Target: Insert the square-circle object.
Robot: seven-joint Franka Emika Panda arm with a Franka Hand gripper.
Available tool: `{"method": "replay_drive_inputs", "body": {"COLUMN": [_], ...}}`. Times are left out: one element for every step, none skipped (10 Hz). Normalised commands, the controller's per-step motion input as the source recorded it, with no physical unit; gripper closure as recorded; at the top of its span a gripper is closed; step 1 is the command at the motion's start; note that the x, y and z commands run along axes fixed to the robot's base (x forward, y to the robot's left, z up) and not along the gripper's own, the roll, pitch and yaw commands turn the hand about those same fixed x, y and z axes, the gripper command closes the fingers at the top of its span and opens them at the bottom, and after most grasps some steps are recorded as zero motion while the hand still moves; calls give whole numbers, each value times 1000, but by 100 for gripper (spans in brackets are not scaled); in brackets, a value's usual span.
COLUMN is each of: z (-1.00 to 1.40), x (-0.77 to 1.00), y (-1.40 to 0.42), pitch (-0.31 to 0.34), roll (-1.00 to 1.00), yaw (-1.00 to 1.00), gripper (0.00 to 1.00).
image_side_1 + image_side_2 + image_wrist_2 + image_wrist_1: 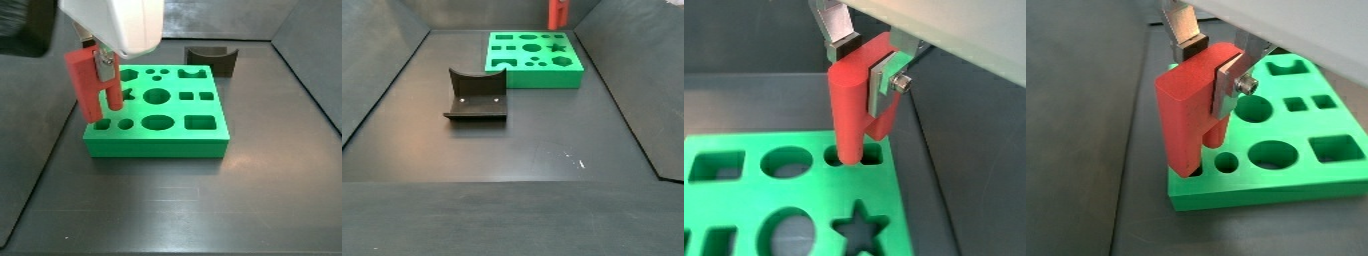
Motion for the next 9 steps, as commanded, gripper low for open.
{"method": "replay_drive_inputs", "body": {"z": [0,-129,-340,-366,-369,-366,-326,-180,-31], "x": [271,166,0,0,0,0,0,0,20], "y": [0,0,0,0,0,0,0,0,-6], "pitch": [-14,0,0,0,0,0,0,21,51], "roll": [-160,-109,-26,-7,-9,-9,-20,-56,-101], "yaw": [-829,-951,-1000,-1000,-1000,-1000,-1000,-1000,-1000], "gripper": [100,100,100,100,100,100,100,100,100]}}
